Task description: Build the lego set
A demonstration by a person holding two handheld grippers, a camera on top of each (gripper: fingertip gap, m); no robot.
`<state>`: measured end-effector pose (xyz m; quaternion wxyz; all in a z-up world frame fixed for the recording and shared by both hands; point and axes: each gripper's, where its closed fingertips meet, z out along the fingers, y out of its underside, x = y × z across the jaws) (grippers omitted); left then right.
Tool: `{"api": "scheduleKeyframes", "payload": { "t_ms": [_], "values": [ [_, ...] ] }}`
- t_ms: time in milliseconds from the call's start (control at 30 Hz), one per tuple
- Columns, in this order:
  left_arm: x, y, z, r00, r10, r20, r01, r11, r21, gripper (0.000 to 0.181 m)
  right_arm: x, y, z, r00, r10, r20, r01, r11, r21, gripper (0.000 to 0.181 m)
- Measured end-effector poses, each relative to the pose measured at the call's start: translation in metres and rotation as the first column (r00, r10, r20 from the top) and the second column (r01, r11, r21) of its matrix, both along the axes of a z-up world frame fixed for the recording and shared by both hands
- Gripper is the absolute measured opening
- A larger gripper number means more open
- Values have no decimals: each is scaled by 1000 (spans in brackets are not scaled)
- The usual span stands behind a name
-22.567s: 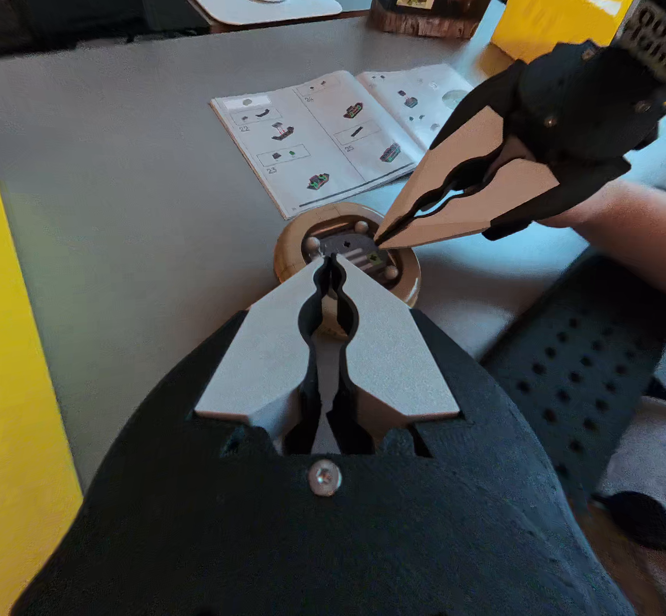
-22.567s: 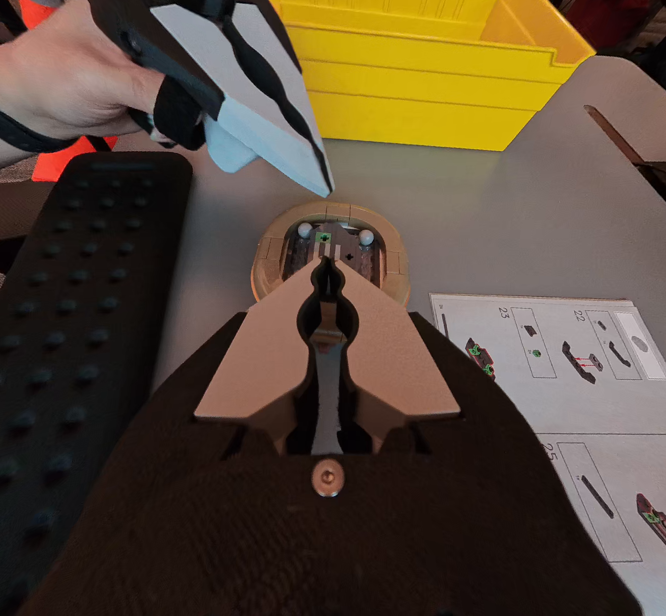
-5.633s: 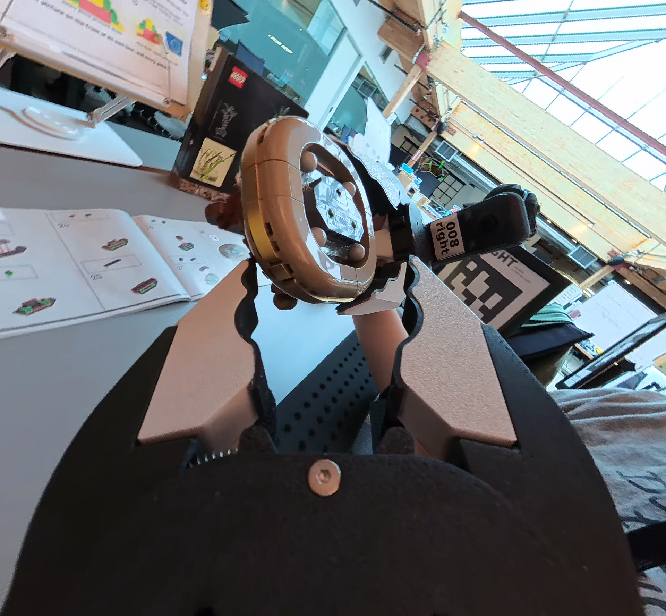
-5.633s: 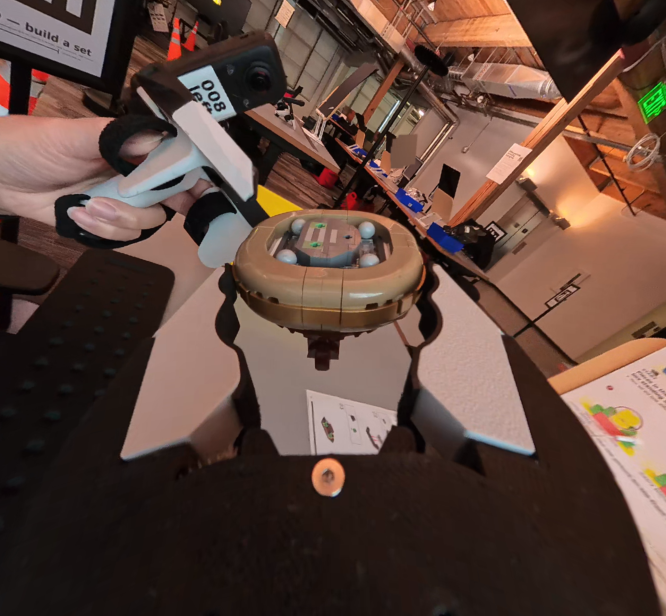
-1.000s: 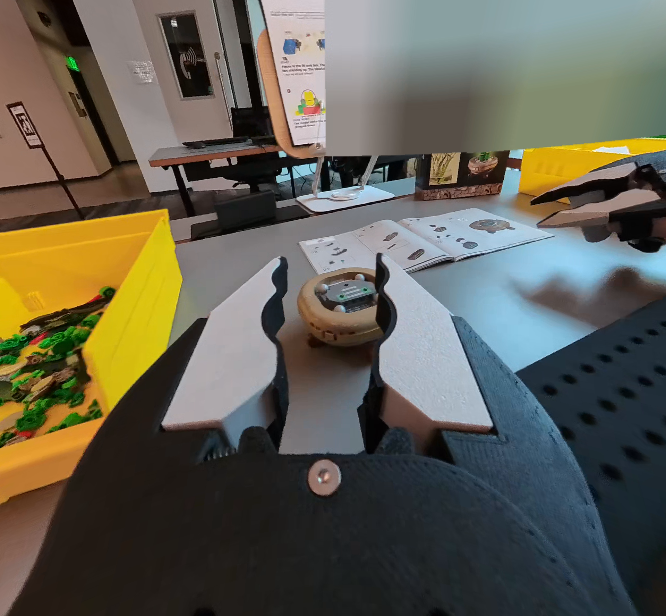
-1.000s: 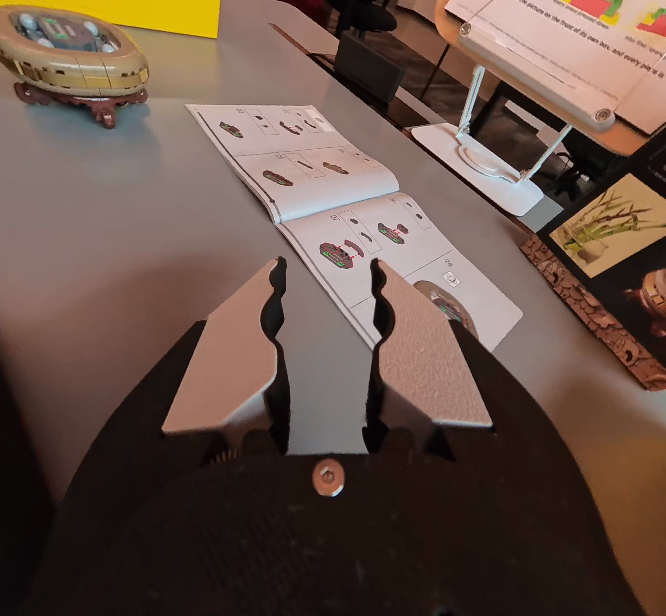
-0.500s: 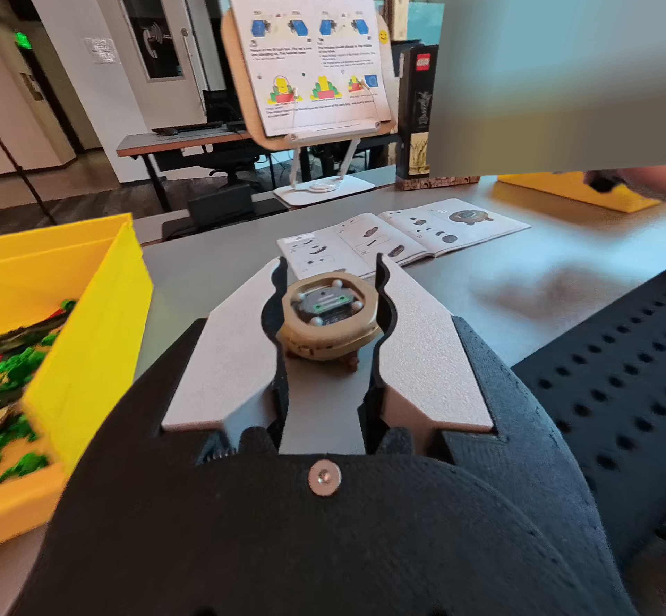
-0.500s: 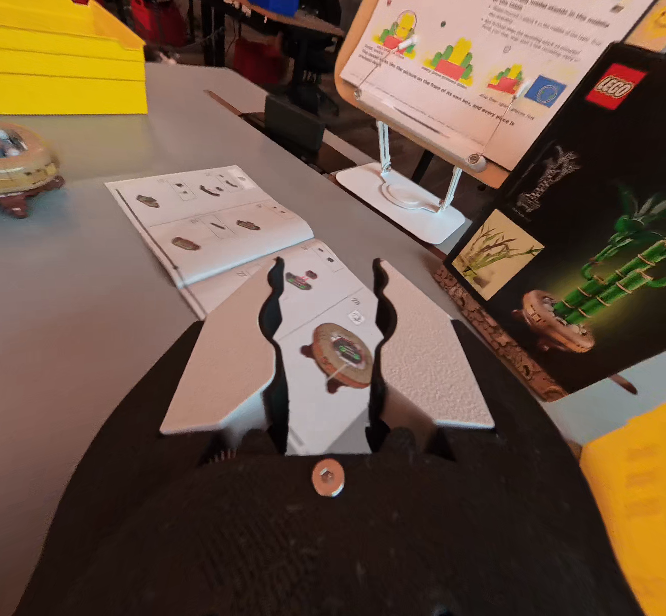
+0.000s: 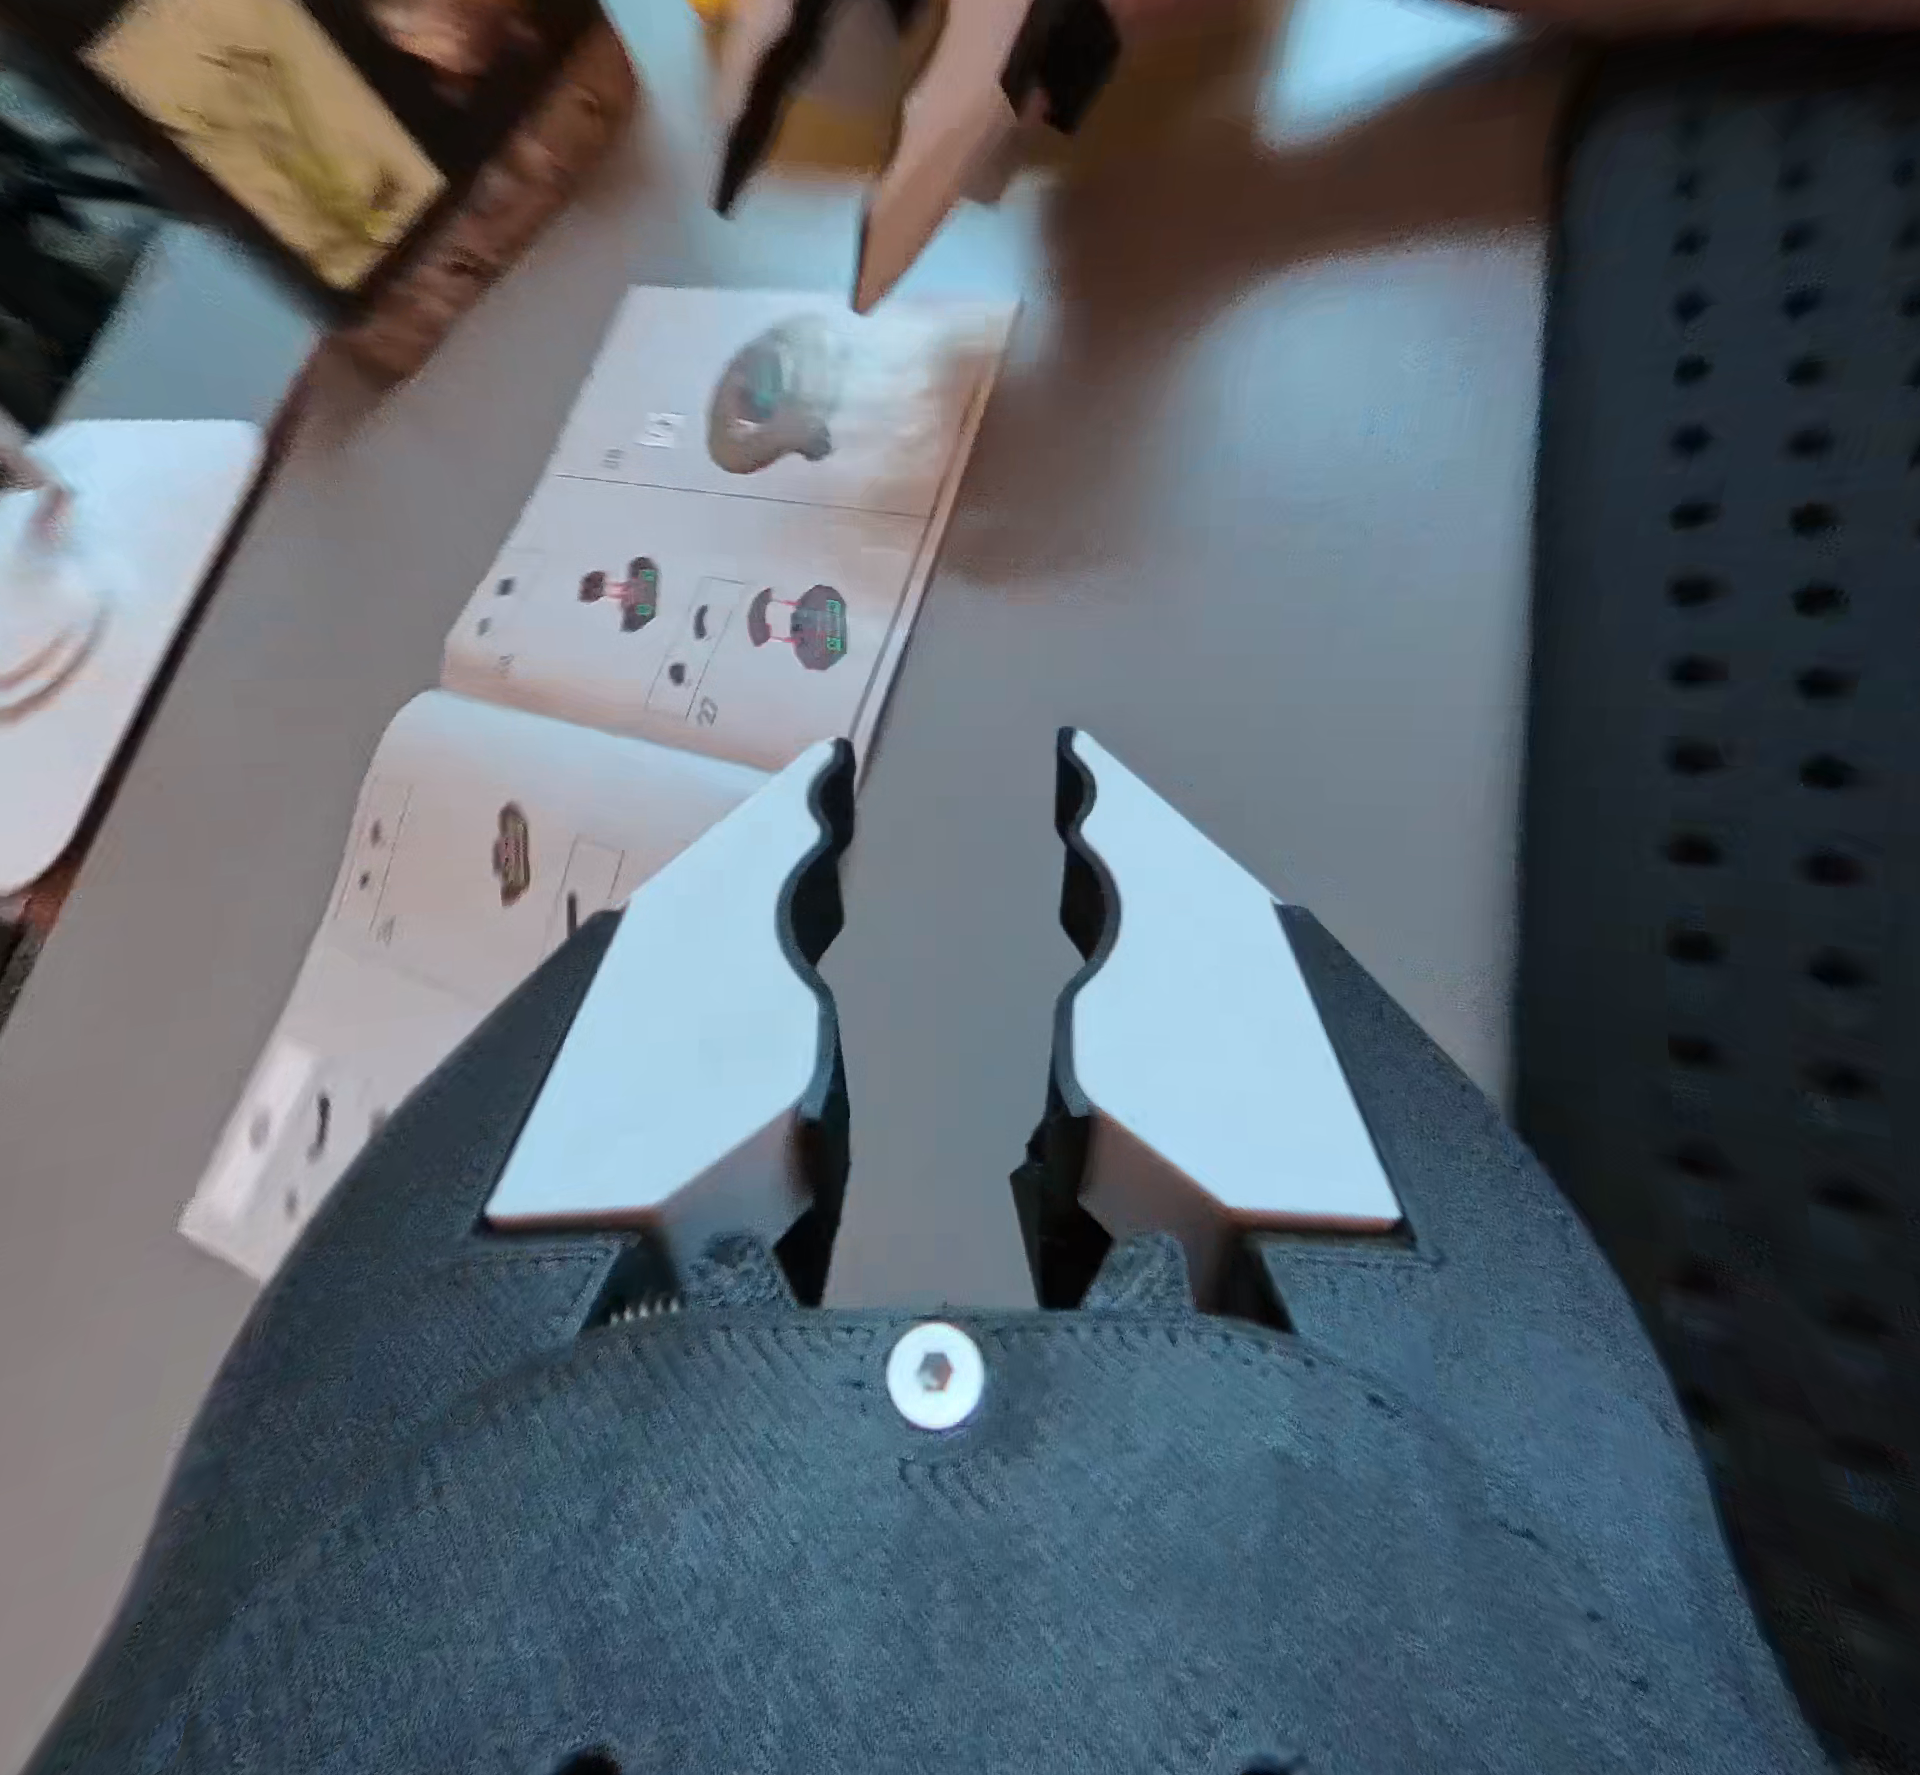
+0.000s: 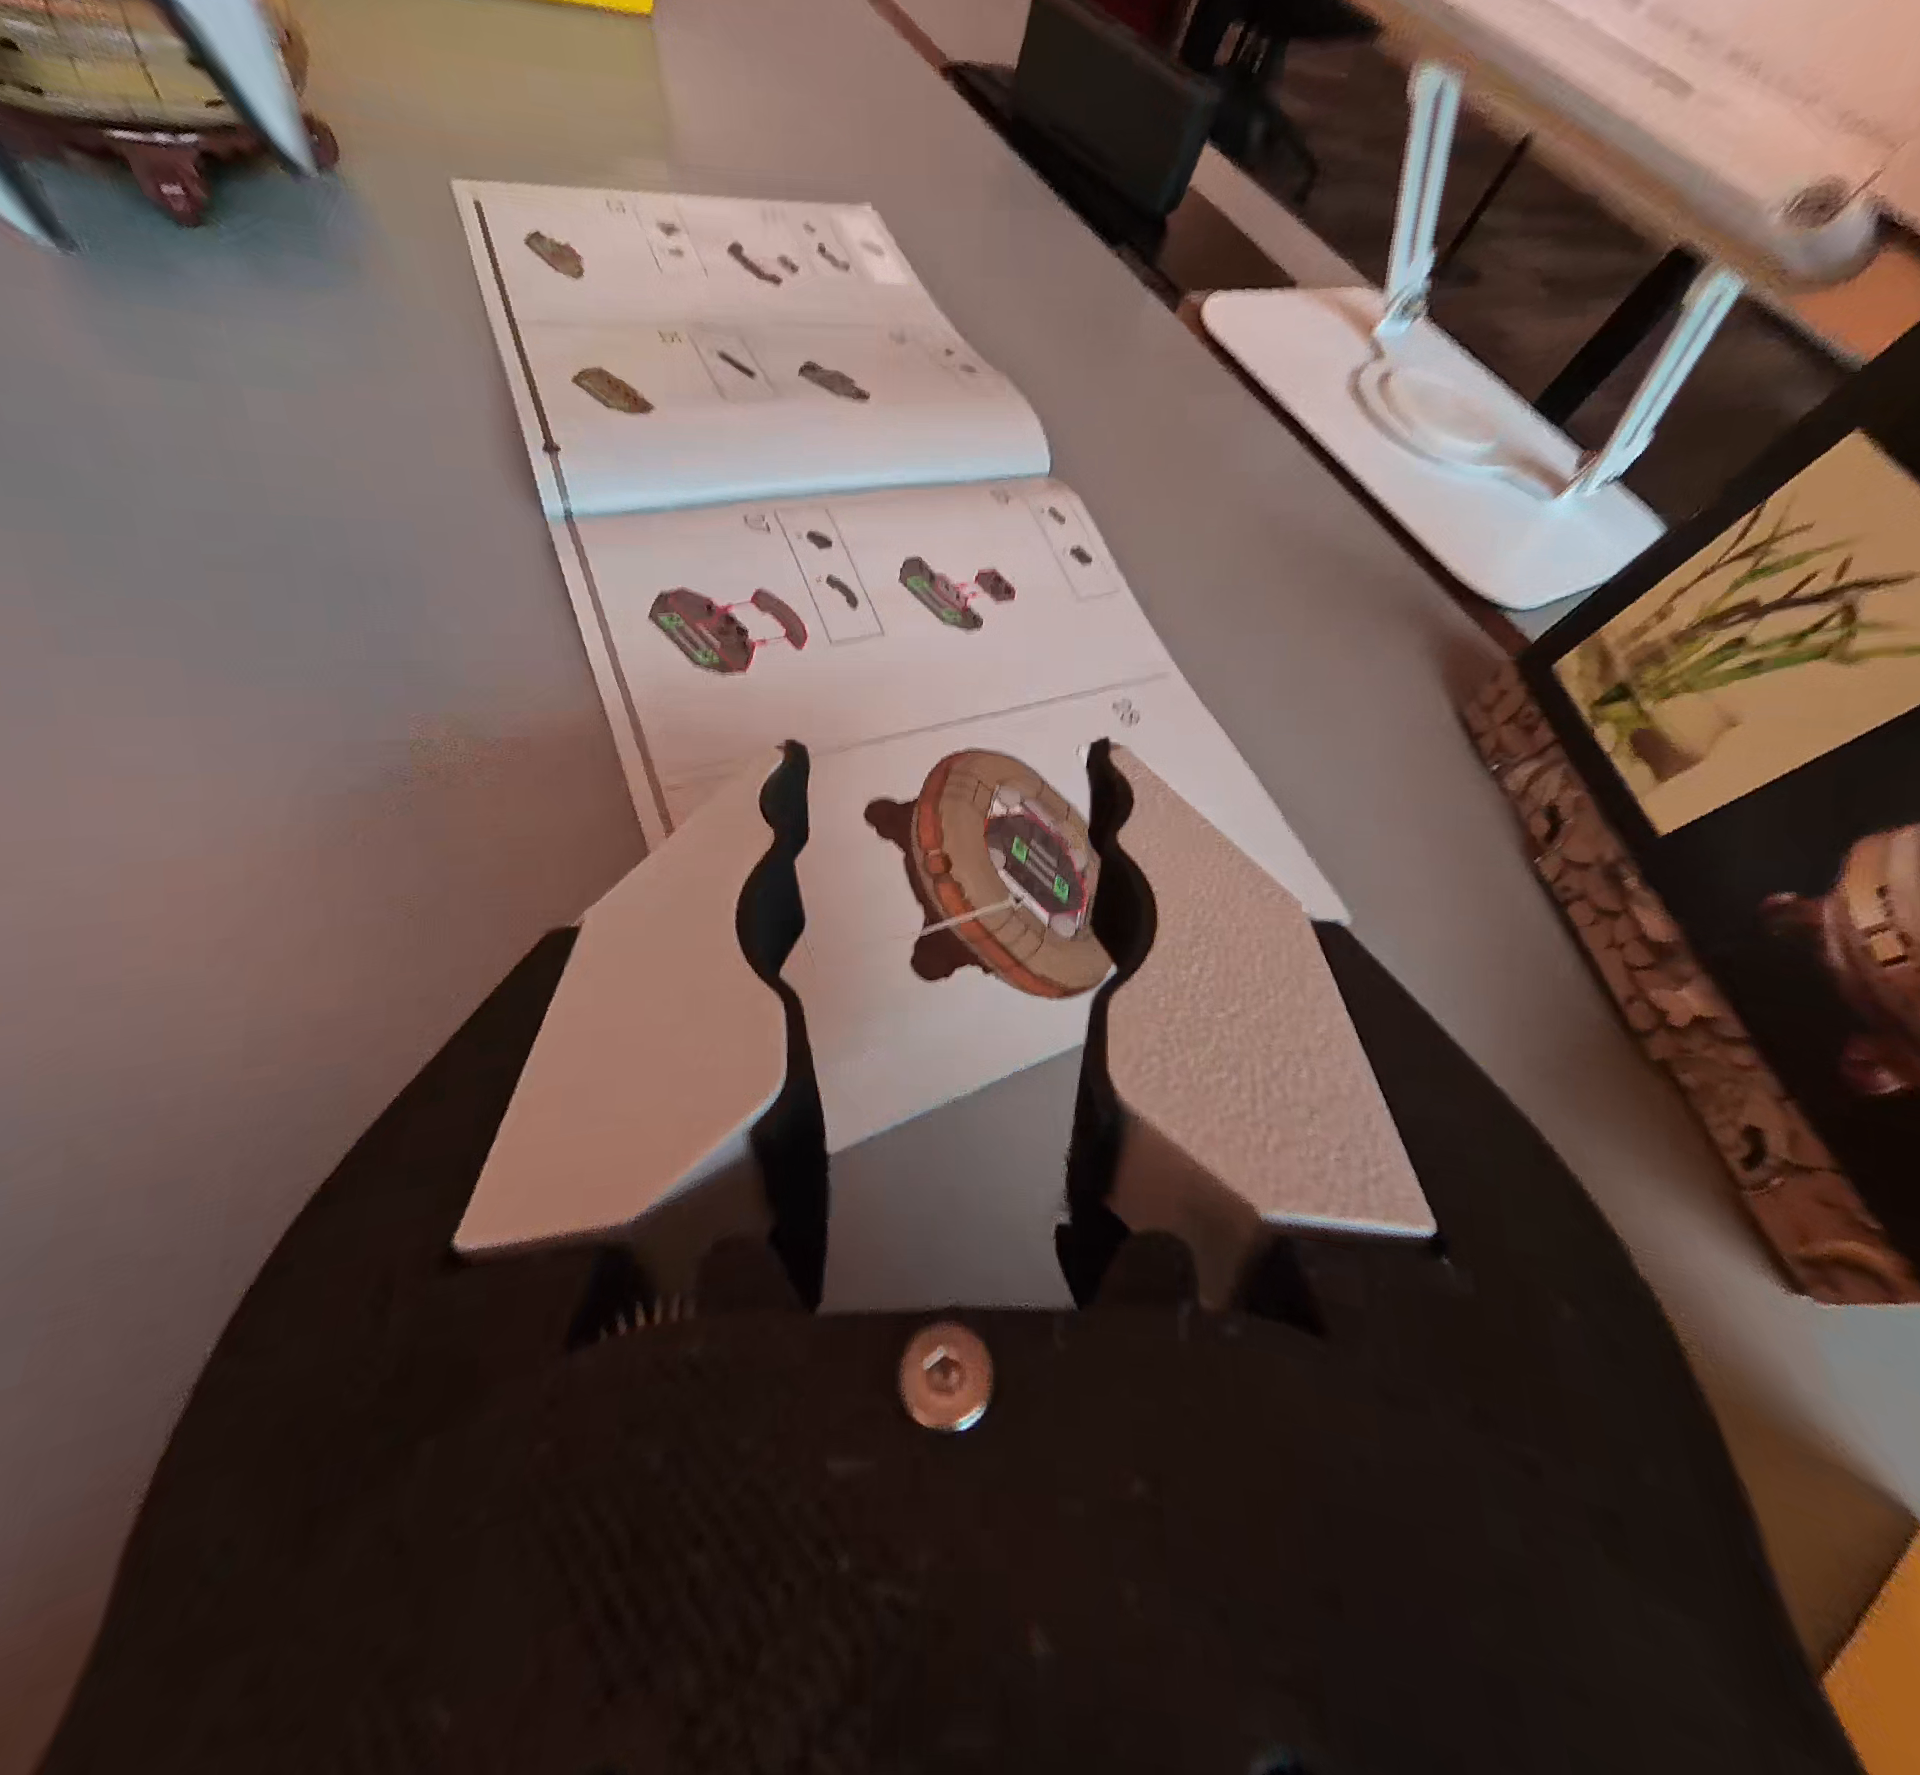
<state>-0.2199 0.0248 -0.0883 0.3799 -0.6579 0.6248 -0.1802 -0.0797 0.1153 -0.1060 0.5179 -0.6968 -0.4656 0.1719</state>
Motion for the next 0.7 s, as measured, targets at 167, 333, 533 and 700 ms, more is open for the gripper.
{"api": "scheduleKeyframes", "payload": {
  "t_ms": [167, 333, 533, 700],
  "values": [
    [38, 48, -38, 949, -138, -282, 140, 990, -12, 46, 17, 6, 10, 998, -65, 7, 63, 991, 119, 40],
    [51, 60, -68, 885, -238, -399, 236, 970, -57, 60, 31, 9, 25, 991, -100, -86, 108, 989, 96, 40],
    [51, 61, -80, 860, -272, -433, 220, 961, -167, 34, 30, 11, 16, 993, -103, -49, 107, 990, 92, 40],
    [50, 59, -81, 858, -300, -417, 196, 941, -275, 31, 28, 11, 9, 995, -97, -17, 98, 992, 84, 41]
  ]
}}
